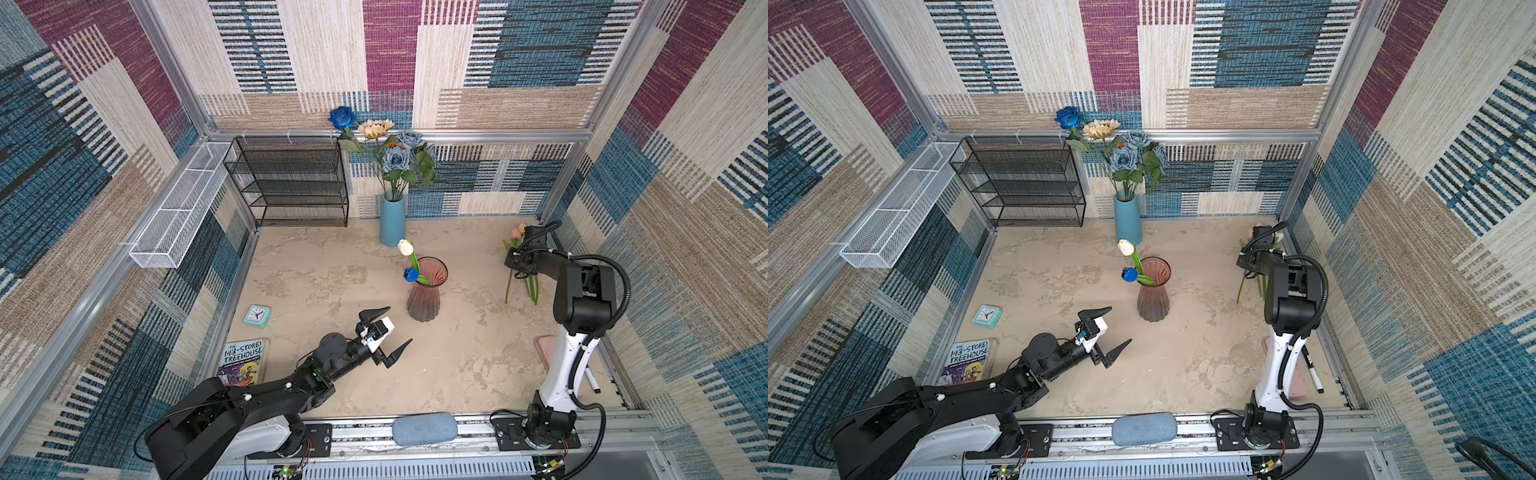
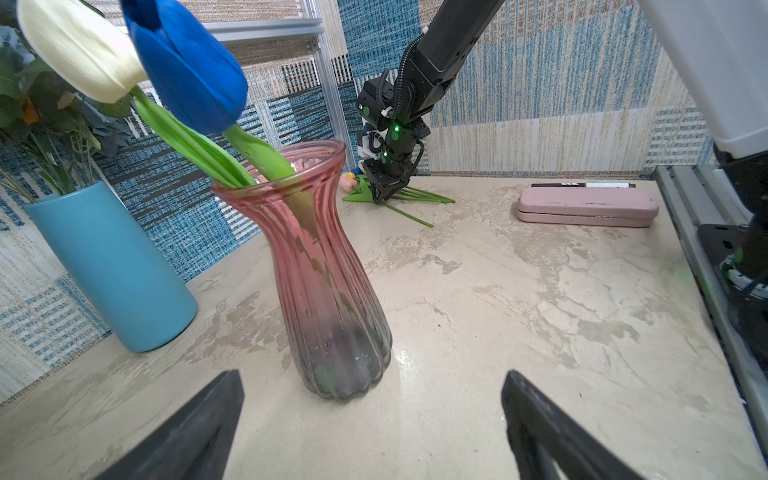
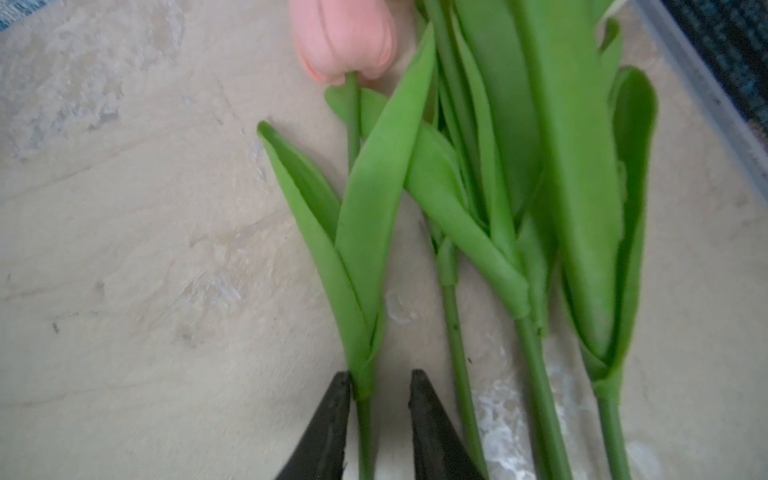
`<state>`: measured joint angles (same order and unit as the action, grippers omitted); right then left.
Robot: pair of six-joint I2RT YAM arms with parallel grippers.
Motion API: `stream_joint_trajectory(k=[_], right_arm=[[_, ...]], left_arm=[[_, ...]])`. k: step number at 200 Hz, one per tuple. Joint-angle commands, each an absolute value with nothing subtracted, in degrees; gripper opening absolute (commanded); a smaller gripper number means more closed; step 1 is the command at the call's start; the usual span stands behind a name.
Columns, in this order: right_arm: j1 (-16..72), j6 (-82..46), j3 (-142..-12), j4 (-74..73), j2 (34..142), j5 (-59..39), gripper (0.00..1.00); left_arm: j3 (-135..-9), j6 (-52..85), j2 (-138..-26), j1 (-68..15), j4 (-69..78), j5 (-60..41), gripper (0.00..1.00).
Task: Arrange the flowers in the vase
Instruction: 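Lower the right gripper and grasp the pink tulip's stem, then lift the pink tulip and carry it toward the pink vase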
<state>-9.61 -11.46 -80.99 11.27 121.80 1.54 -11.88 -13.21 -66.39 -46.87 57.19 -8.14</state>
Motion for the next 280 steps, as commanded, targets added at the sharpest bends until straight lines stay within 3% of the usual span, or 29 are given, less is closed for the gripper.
stream_joint_trajectory(k=[1, 97, 189, 280], right_arm=[[-9.4, -11.6, -80.0, 12.5, 122.5, -1.2, 0.20], [-8.0, -10.5, -74.2, 7.6, 117.4, -6.1, 0.02], [-6.0, -9.7, -67.6, 3.7, 107.9, -12.4, 0.01], [3.2, -8.8, -67.6, 1.9, 106.9, -15.3, 0.00]], left_arm=[[-12.4, -13.6, -66.1, -46.8, 57.7, -9.1, 1.00], [-12.0, -13.7, -65.7, -46.9, 58.0, -9.1, 1.00], [-11.9, -13.9, -65.6, -46.8, 58.1, -9.3, 1.00], [-11.5, -13.9, -63.9, -46.8, 57.2, -9.2, 1.00]])
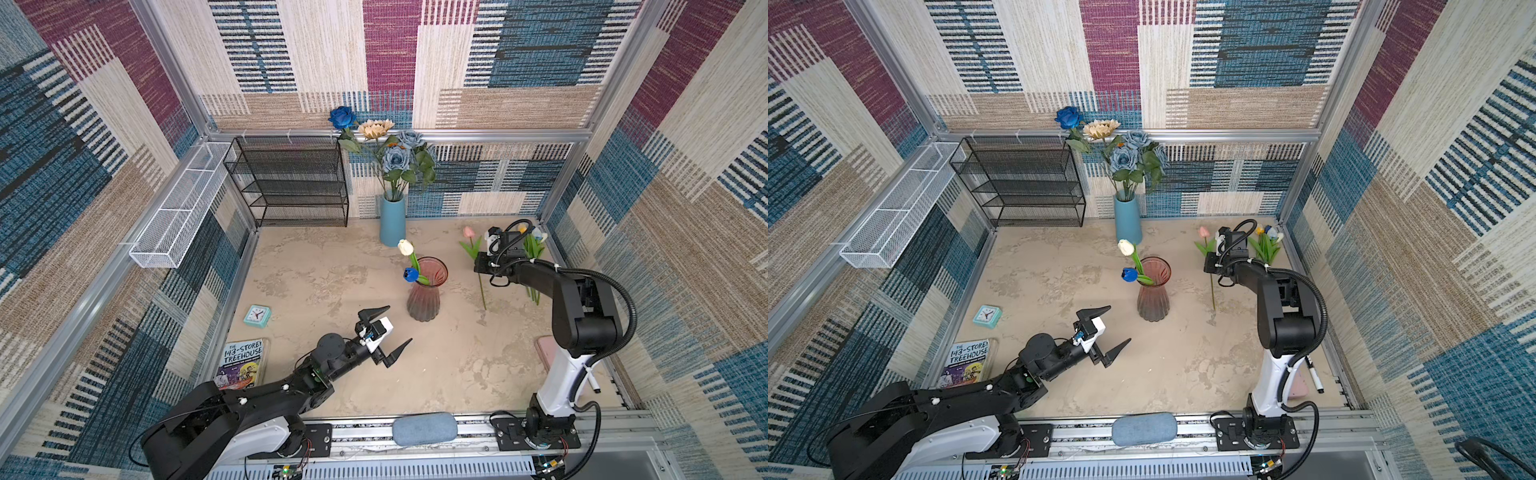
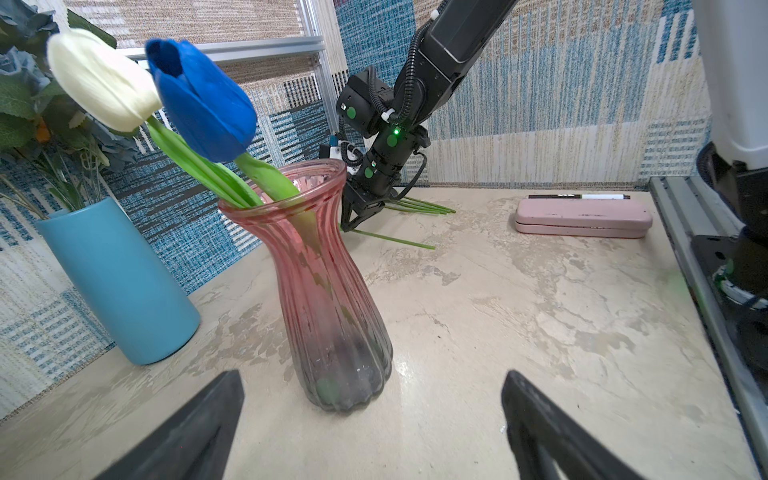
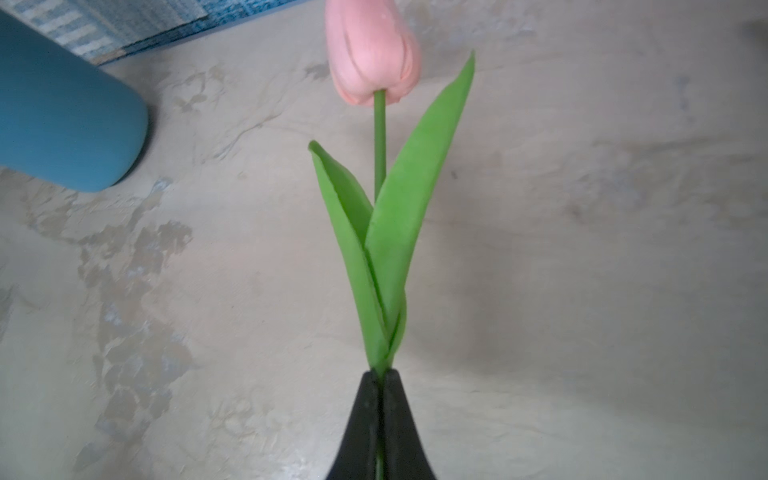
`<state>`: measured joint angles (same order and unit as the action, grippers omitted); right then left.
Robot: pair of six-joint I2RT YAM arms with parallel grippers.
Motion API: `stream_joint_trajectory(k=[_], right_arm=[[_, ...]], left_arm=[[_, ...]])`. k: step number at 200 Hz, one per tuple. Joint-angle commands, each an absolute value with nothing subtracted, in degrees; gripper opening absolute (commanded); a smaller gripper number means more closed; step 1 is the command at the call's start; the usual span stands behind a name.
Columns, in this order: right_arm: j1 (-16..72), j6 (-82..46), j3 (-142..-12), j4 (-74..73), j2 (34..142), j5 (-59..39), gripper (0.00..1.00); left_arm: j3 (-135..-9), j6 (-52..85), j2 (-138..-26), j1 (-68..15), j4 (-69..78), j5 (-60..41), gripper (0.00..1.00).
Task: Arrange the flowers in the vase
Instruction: 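Lift the pink tulip and carry it toward the pink vase, then lower the pink tulip's stem into the pink vase with the right gripper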
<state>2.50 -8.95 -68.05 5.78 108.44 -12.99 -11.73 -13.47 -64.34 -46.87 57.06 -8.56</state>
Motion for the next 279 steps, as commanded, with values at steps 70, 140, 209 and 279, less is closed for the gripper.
stream_joint_trajectory(k=[70, 140, 209, 279], right_arm=[[4.1, -10.9, -59.7, -13.2, 91.6, -30.2, 0.00], [5.8, -20.9, -49.6, -38.2, 75.0, -34.4, 0.00], [13.7, -22.0, -46.4, -58.4, 72.4, -34.7, 0.00], [20.5, -24.1, -50.7, -75.0, 81.4, -32.9, 0.00]], left_arm=[[-11.4, -13.9, -63.7, -46.8, 57.1, -9.3, 1.00], [-11.2, -13.5, -62.3, -46.8, 56.1, -9.3, 1.00], [-11.4, -13.4, -63.5, -46.8, 57.1, -9.8, 1.00], [-11.8, -13.7, -65.3, -46.8, 58.3, -9.8, 1.00]])
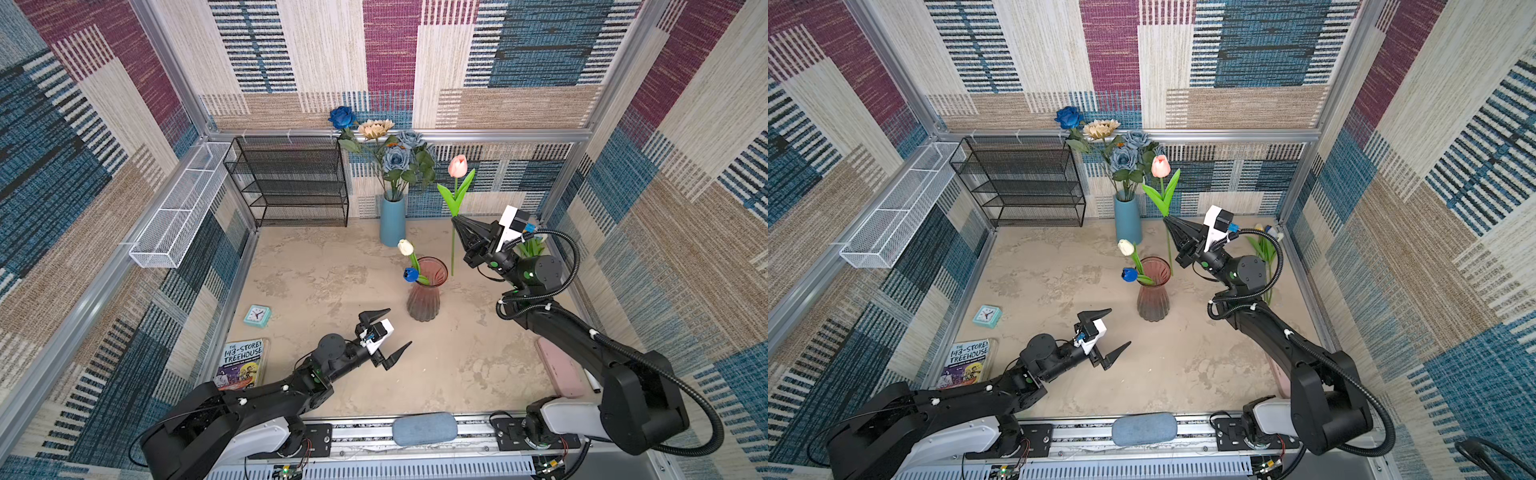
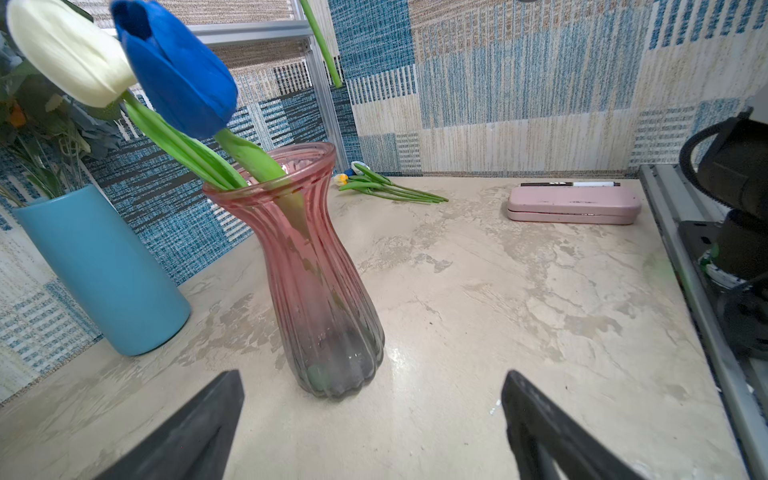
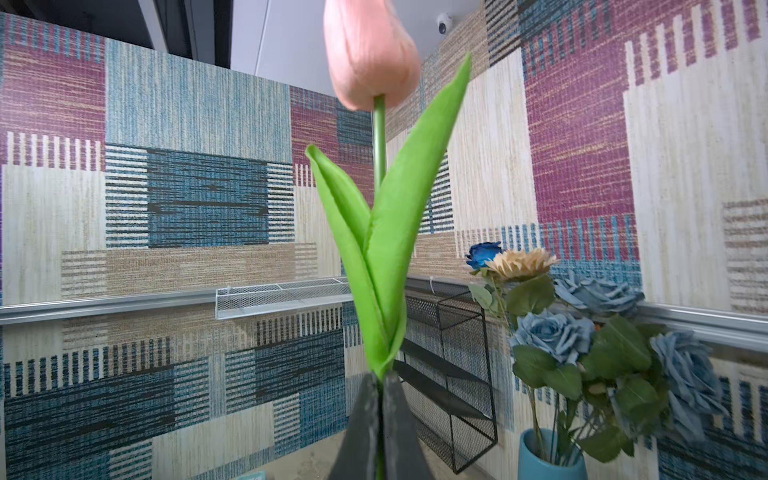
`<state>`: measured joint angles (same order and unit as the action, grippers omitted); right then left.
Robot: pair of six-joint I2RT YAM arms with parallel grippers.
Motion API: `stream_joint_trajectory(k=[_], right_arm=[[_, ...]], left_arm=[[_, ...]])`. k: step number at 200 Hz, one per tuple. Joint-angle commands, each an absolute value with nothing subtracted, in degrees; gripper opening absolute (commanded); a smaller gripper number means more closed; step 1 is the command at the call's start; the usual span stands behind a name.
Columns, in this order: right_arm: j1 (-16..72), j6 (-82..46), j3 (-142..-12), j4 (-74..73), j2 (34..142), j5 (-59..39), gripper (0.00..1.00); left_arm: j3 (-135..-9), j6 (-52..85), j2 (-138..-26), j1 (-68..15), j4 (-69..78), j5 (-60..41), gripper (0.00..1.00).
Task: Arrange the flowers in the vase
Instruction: 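Lower the pink tulip's stem into the pink vase with the right gripper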
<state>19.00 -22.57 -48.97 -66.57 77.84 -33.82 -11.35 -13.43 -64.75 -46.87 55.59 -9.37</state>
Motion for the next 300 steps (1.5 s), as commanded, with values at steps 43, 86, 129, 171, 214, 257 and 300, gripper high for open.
stream_joint_trajectory(k=[43, 86, 129, 171, 214, 257, 300], right_arm=[[21.5, -21.5, -52.4, -79.4, 88.5, -31.9, 0.00], [21.9, -19.1, -50.7, -81.7, 92.8, -33.8, 0.00], [22.2, -15.5, -47.2, -81.8, 93.9, -35.7, 0.01], [22.2, -13.0, -44.2, -78.8, 92.6, -34.8, 0.03], [22.5, -9.8, -41.0, -74.5, 90.9, -32.6, 0.08], [22.8, -8.7, -39.5, -71.2, 89.7, -30.2, 0.18], [22.9, -6.4, -39.9, -66.5, 88.6, -29.4, 0.35]], left_arm=[[-11.6, -13.5, -64.8, -46.8, 57.8, -10.0, 1.00], [-11.6, -13.4, -64.3, -46.8, 57.7, -10.0, 1.00], [-11.7, -13.8, -64.2, -46.8, 57.0, -9.9, 1.00], [-11.7, -14.0, -64.2, -46.8, 56.8, -9.7, 1.00], [-11.8, -13.9, -64.3, -46.8, 56.9, -9.5, 1.00], [-11.9, -13.9, -64.8, -46.8, 57.3, -9.9, 1.00], [-12.1, -14.0, -64.4, -46.8, 56.2, -9.8, 1.00]])
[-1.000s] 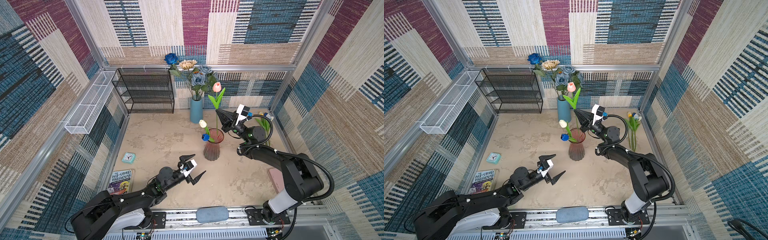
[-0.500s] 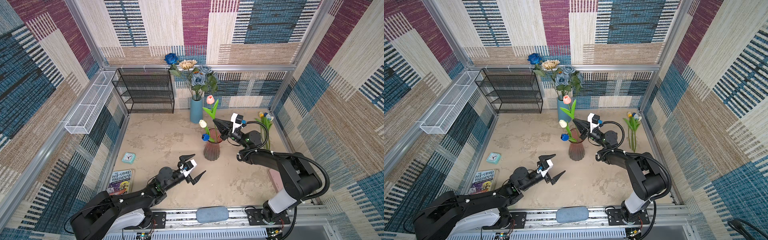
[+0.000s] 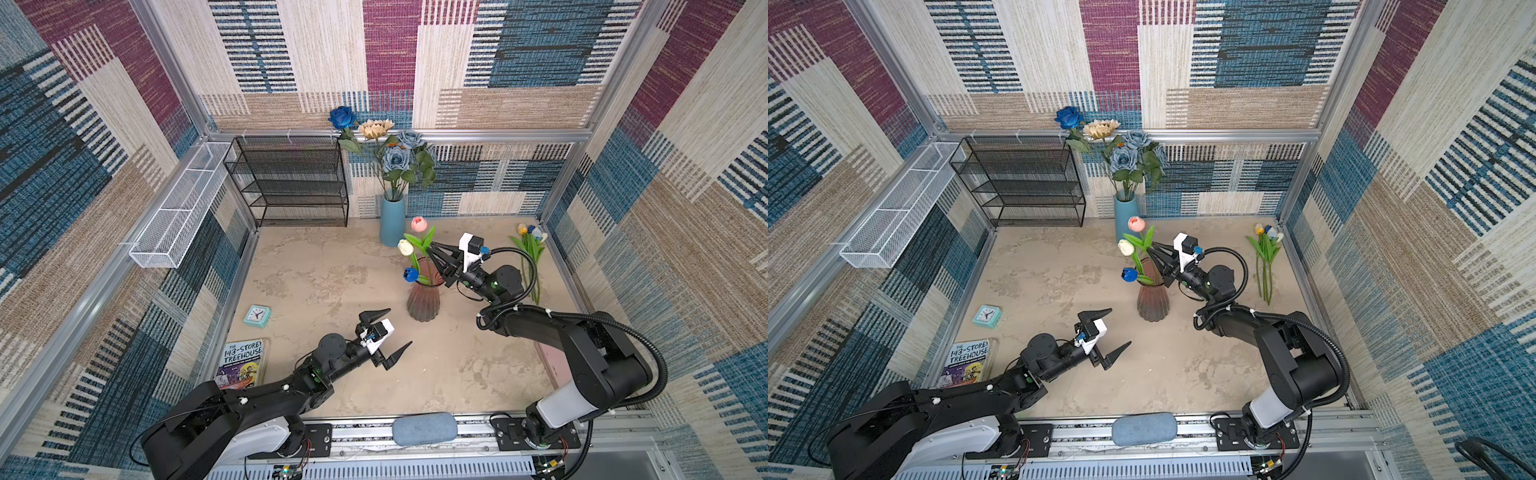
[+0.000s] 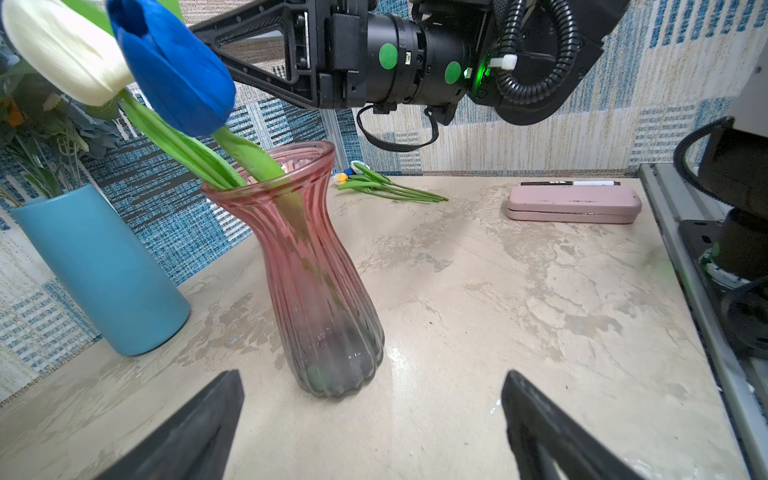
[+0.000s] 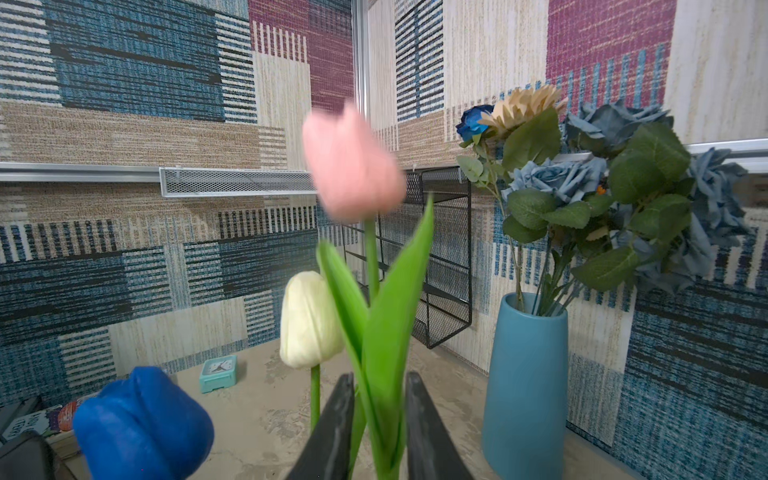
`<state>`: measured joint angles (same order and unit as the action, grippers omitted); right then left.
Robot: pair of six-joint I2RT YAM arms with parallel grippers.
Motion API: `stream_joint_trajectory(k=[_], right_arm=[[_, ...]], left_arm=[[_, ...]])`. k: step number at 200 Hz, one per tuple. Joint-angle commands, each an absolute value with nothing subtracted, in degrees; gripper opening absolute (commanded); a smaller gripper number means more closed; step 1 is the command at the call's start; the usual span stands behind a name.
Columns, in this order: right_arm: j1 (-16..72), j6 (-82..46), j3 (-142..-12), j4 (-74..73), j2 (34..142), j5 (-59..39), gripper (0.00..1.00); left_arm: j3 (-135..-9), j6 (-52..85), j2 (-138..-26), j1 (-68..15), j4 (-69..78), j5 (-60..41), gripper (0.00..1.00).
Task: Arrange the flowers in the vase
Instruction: 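Lower the pink tulip's stem into the pink vase with the right gripper, then open the right gripper and withdraw it toward the tulips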
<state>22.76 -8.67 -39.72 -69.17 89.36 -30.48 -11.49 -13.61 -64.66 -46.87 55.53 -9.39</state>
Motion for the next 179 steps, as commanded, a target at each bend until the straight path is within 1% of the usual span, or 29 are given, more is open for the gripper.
stream_joint_trajectory(k=[1, 8, 36, 60, 77, 98, 125, 137, 147, 167, 179], right_arm=[[22.9, -6.4, -39.9, -66.4, 88.6, -29.3, 0.36], [22.8, -6.0, -39.6, -66.1, 88.2, -29.1, 0.41], [22.9, -5.4, -37.1, -66.4, 84.5, -27.2, 0.51], [22.9, -5.3, -35.1, -65.2, 78.4, -22.6, 0.59], [22.9, -4.5, -35.9, -60.6, 74.5, -18.5, 0.60], [22.9, -3.2, -36.0, -57.0, 70.3, -12.6, 0.65], [22.0, -1.3, -36.4, -52.5, 66.3, -1.9, 0.69], [19.4, -2.8, -37.2, -49.4, 65.8, 1.1, 0.66], [15.3, -5.6, -38.9, -45.3, 66.2, 0.7, 0.63], [4.7, -13.6, -45.4, -30.6, 70.4, -1.1, 0.61], [-0.4, -14.7, -50.0, -21.7, 74.6, -2.0, 0.61]], left_arm=[[-12.1, -14.0, -64.4, -46.8, 56.2, -9.8, 1.00], [-12.1, -14.0, -64.4, -46.8, 56.1, -9.8, 1.00], [-12.1, -14.2, -64.4, -46.8, 56.0, -9.9, 1.00], [-12.2, -14.1, -64.4, -46.8, 55.9, -9.9, 1.00], [-12.2, -14.0, -64.4, -46.8, 56.0, -10.1, 1.00], [-11.9, -13.7, -63.9, -46.8, 56.2, -10.2, 1.00], [-11.9, -13.8, -63.6, -46.8, 56.1, -9.8, 1.00], [-11.8, -13.7, -63.7, -46.8, 56.2, -9.8, 1.00], [-11.8, -13.6, -63.6, -46.8, 56.2, -9.9, 1.00], [-11.8, -13.2, -63.4, -46.8, 56.2, -10.3, 1.00], [-11.9, -13.1, -63.5, -46.8, 56.1, -10.3, 1.00]])
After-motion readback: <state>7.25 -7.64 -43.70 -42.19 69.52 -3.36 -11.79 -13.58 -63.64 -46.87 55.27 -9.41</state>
